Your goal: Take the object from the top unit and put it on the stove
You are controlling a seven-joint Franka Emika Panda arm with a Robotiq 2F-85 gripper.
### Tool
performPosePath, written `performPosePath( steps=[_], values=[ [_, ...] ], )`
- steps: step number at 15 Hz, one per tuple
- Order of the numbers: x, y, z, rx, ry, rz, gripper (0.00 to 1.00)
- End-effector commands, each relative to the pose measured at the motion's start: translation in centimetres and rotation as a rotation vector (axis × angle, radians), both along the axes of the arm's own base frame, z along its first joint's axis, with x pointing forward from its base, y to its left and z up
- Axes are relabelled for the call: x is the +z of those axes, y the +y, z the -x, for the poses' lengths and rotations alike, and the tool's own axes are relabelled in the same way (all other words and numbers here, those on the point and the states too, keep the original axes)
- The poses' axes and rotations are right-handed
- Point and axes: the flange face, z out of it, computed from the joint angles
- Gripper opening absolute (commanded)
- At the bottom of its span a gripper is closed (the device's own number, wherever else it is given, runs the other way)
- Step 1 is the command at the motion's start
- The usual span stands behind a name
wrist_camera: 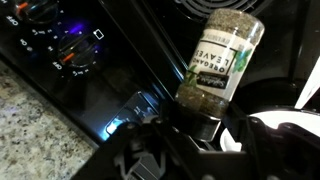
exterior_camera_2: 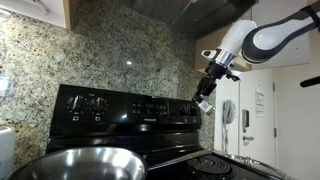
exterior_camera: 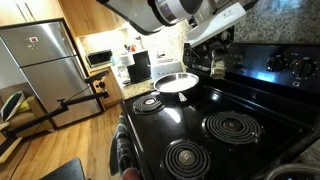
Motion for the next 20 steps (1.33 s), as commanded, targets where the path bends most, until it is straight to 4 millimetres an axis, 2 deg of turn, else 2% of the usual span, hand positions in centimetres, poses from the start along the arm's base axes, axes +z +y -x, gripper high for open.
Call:
performPosePath(
  steps=[1,6,9,14,16,20],
  values=[
    [-0.3,-1.1,-0.7,0.020,-0.019,0.027,0.32],
    [-4.8,-2.4,-1.9,0.046,0.084,0.066,0.32],
    [-6.5,-2.4,-2.4,0.062,0.110,0.083,0.32],
    [-8.3,-1.2,-3.3,0.124,0.102,0.126,0.32],
    [-9.6,-0.5,-3.6,0.185,0.093,0.134,0.32],
    [-12.2,2.1,-3.5,0.324,0.101,0.049,0.32]
  ],
)
